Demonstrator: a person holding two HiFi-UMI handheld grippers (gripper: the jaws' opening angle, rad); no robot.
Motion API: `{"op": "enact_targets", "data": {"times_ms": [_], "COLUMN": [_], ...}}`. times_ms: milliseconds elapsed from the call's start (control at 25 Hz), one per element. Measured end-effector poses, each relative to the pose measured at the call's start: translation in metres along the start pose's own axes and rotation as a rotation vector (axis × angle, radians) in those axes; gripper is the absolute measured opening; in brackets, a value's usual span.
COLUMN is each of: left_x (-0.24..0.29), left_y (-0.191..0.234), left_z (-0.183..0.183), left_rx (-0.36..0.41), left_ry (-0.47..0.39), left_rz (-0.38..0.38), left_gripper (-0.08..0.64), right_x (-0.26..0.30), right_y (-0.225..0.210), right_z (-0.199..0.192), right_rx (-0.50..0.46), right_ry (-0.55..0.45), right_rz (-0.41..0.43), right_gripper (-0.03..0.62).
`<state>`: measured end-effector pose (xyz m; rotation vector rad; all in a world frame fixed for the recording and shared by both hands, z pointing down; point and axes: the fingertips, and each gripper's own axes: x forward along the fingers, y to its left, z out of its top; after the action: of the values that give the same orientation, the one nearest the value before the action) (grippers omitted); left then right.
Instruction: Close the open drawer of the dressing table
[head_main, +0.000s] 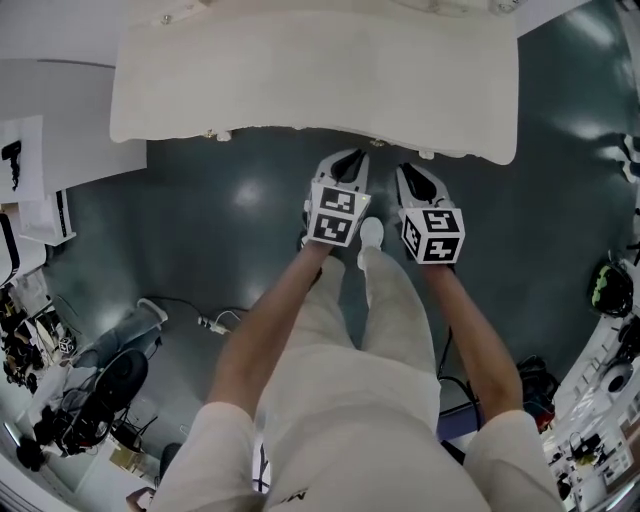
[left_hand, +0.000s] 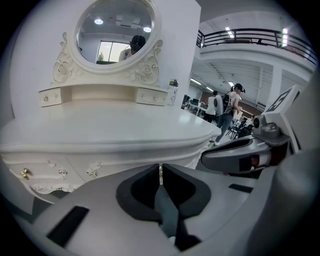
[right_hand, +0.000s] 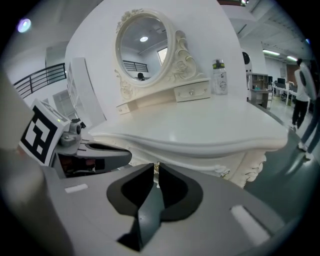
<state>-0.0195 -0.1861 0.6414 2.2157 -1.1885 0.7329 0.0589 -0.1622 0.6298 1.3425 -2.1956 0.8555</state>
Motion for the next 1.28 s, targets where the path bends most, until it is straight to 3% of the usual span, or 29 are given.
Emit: {"op": "enact_targets", "data": {"times_ms": [160, 400, 640, 1000, 1280], "left_x": [-0.022, -0.058, -0.097, -0.163, -0.21], "left_y": [-0.006, -0.011, -0.015, -0.029, -0.055], "left_z": [0.01, 0.032, 0.053, 0.084, 0.102], "left_rx": [-0.016, -0.015, -0.078, -0.072, -0.044], "left_ry": [-0.03, -0.079, -0.114, -0.169, -0.202], "left_rz": [-0.002, -0.013, 0.018, 0.019, 0.017], "left_gripper": [0.009, 0.009, 0.009, 0.009, 0.009], "right_x": [-0.014, -0.033, -0.067, -0.119, -0.152], "right_y": [0.007, 0.034, 0.068, 0.12, 0.137], "right_z": [0.008, 0.031, 0.052, 0.093, 0.115], "right_rx": [-0.017, -0.045, -0.116, -0.165, -0.159], "right_ry": [-0.002, -0.034, -0.055, -0.121, -0.162], "right_rz": [0.004, 0.042, 0.113, 0.213, 0.227], "right_gripper": [0.003, 0.002, 0.002, 0.002, 0.002]}}
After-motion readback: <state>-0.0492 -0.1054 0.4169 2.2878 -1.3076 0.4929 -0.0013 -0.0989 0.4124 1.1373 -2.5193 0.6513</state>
